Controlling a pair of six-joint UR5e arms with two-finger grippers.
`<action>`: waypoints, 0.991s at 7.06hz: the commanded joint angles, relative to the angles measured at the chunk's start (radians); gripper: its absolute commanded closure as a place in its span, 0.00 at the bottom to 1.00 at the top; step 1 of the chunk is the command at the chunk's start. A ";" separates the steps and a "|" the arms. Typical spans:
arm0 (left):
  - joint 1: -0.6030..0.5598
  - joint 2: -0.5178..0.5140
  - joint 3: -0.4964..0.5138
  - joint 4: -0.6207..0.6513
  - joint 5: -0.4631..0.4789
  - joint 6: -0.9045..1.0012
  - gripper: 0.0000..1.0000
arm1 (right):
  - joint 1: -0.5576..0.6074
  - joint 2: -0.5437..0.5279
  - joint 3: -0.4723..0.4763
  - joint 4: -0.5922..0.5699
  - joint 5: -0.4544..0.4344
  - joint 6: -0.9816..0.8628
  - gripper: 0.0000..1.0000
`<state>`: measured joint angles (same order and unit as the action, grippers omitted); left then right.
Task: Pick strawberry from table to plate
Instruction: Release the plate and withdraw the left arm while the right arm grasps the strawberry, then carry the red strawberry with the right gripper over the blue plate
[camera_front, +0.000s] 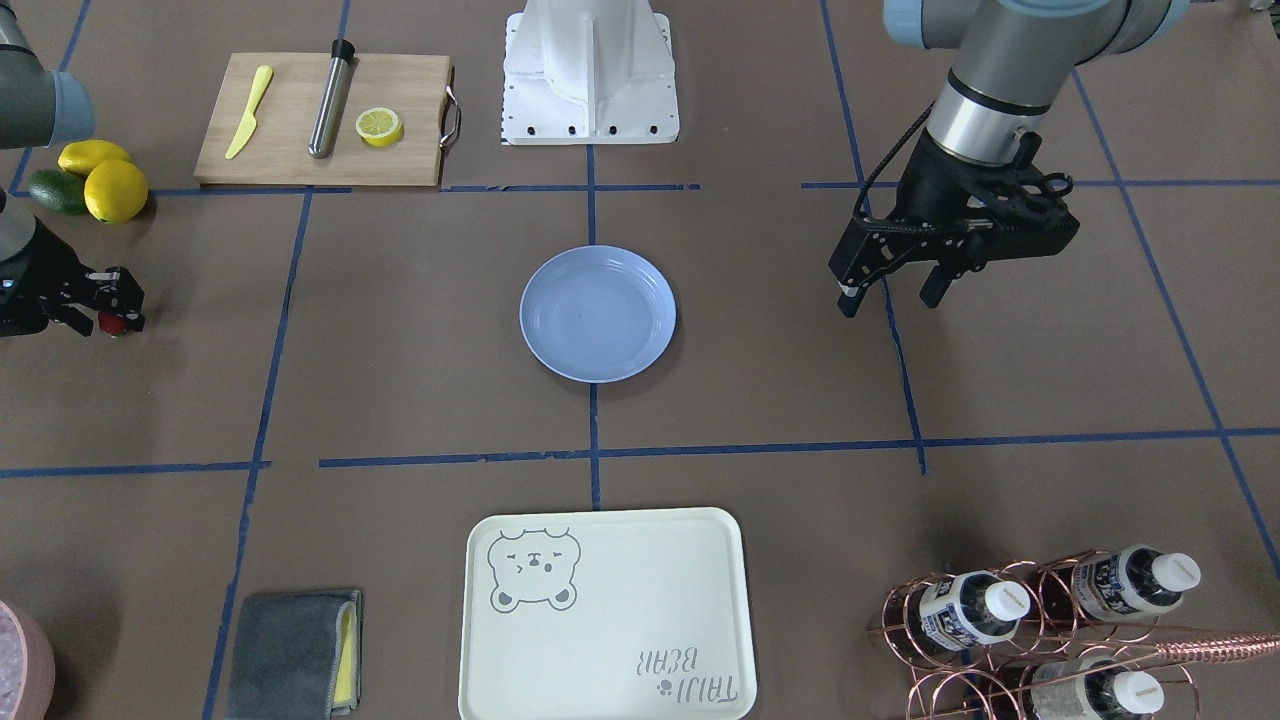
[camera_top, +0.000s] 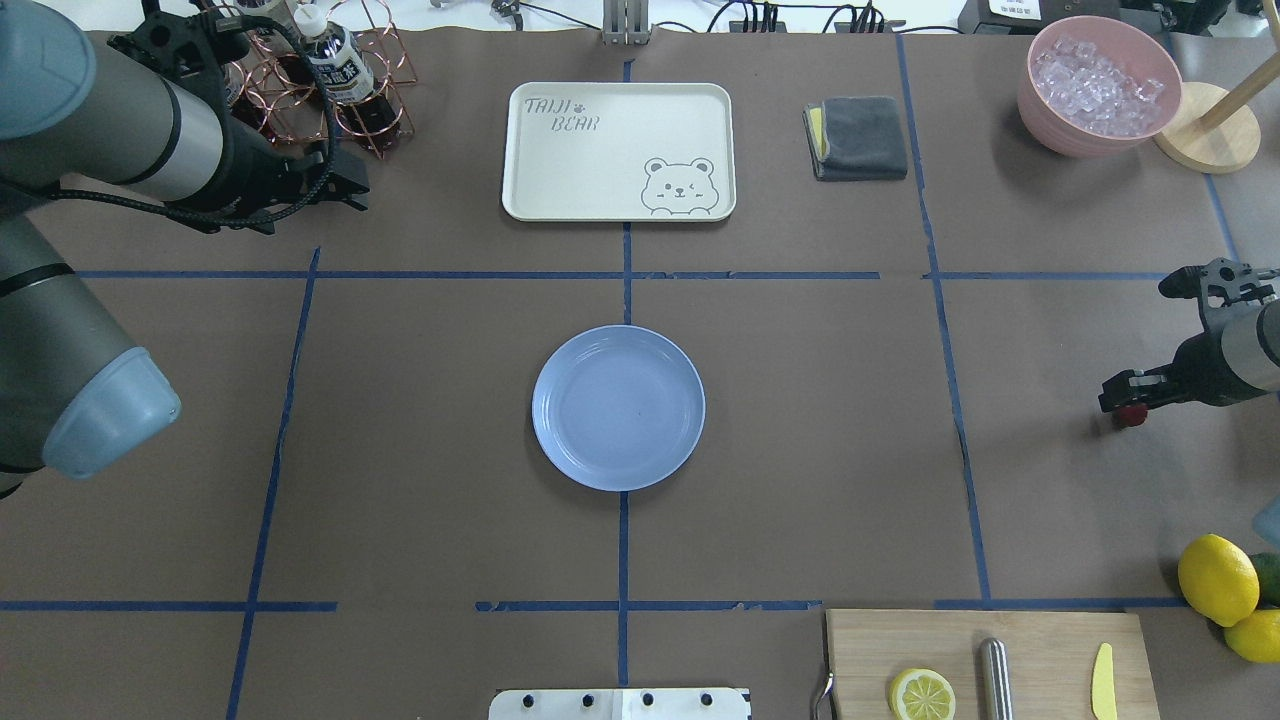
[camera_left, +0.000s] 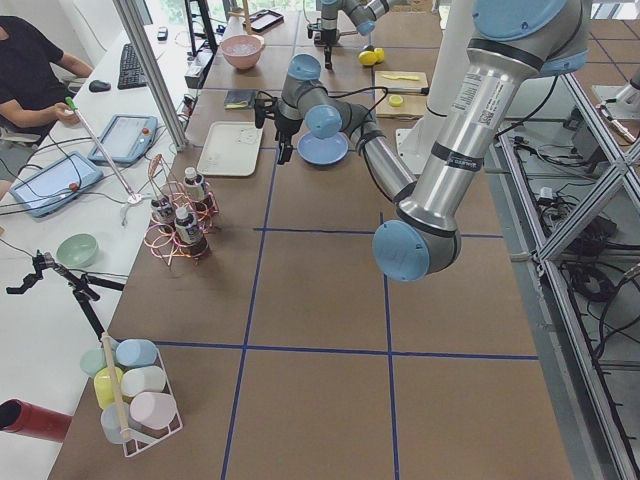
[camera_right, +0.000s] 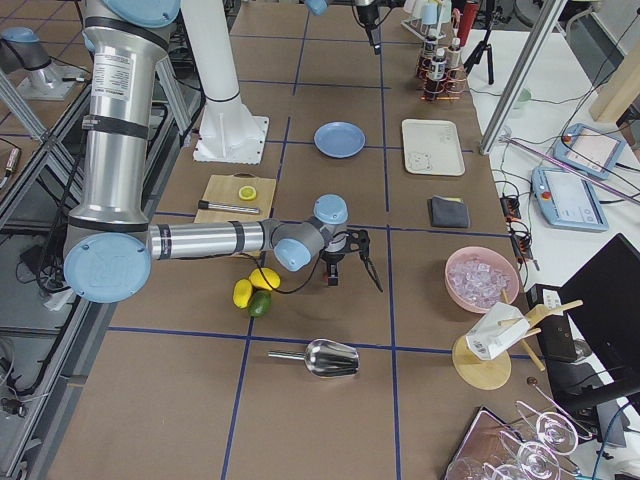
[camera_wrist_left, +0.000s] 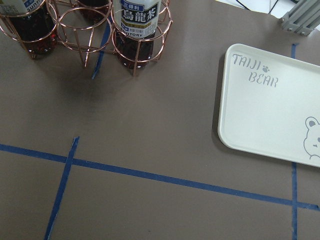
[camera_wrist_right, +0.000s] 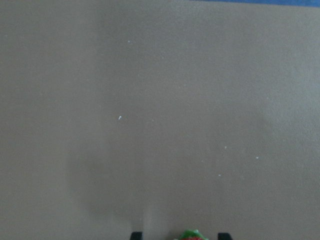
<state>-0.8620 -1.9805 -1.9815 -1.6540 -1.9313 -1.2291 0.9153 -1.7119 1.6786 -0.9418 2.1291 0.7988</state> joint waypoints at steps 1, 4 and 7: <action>0.000 0.000 0.001 -0.001 -0.002 0.000 0.00 | -0.004 -0.006 0.000 -0.006 -0.003 -0.007 1.00; -0.027 0.027 -0.003 0.003 -0.008 0.064 0.00 | -0.001 -0.005 0.097 -0.011 0.014 -0.001 1.00; -0.173 0.168 -0.005 0.016 -0.047 0.389 0.00 | -0.003 0.184 0.261 -0.330 0.041 0.037 1.00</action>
<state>-0.9721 -1.8780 -1.9860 -1.6419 -1.9635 -0.9857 0.9130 -1.6344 1.8725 -1.1033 2.1635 0.8082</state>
